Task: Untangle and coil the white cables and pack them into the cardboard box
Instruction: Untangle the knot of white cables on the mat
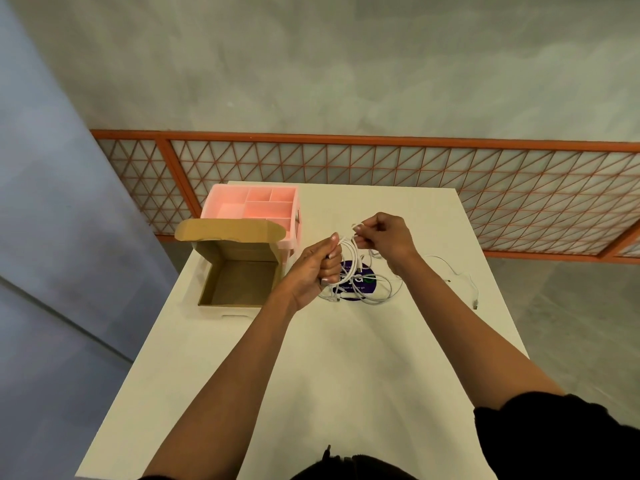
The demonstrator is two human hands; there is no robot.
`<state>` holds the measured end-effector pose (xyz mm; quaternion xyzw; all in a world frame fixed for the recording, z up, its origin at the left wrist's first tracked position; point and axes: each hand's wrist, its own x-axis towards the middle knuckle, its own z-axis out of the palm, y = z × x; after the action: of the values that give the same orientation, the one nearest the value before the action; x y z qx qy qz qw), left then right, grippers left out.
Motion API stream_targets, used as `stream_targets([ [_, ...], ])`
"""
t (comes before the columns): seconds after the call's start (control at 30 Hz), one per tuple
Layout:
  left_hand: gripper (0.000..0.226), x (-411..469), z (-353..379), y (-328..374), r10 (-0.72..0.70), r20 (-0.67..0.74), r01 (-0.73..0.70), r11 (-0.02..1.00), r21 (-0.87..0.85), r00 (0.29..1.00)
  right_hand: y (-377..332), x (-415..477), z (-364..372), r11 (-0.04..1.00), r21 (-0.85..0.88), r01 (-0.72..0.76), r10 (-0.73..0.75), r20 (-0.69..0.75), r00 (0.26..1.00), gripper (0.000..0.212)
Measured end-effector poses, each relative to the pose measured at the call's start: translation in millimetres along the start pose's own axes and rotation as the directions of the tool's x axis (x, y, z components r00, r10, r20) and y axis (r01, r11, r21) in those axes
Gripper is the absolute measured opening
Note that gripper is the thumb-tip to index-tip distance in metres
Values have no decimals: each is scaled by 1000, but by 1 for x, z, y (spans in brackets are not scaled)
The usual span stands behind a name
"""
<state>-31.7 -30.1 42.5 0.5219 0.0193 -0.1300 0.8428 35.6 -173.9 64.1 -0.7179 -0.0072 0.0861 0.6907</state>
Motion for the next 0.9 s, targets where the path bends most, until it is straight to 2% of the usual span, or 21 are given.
stream_targets([
  [0.27,39,0,-2,1,7,13,-6,999,-31,1000,2,-5,11,996,77,45,-39,-74,996,8],
  [0.43,37,-1,-5,3,17,-9,-17,1000,-22,1000,2,-7,8,985,93,-145,142,44,989,10],
  [0.5,39,0,-6,2,22,-23,-22,1000,-18,999,1,-11,8,982,57,-180,175,73,982,9],
  [0.6,41,1,-5,1,40,-58,-39,999,18,998,-1,-17,9,985,-19,-173,174,139,975,5],
  [0.8,39,5,-8,-1,108,-159,-88,989,122,981,-11,-20,4,953,-189,-237,288,314,905,38],
  [0.9,35,7,-10,-1,121,-180,-99,987,129,976,-16,-24,5,959,-236,-158,237,358,903,25],
])
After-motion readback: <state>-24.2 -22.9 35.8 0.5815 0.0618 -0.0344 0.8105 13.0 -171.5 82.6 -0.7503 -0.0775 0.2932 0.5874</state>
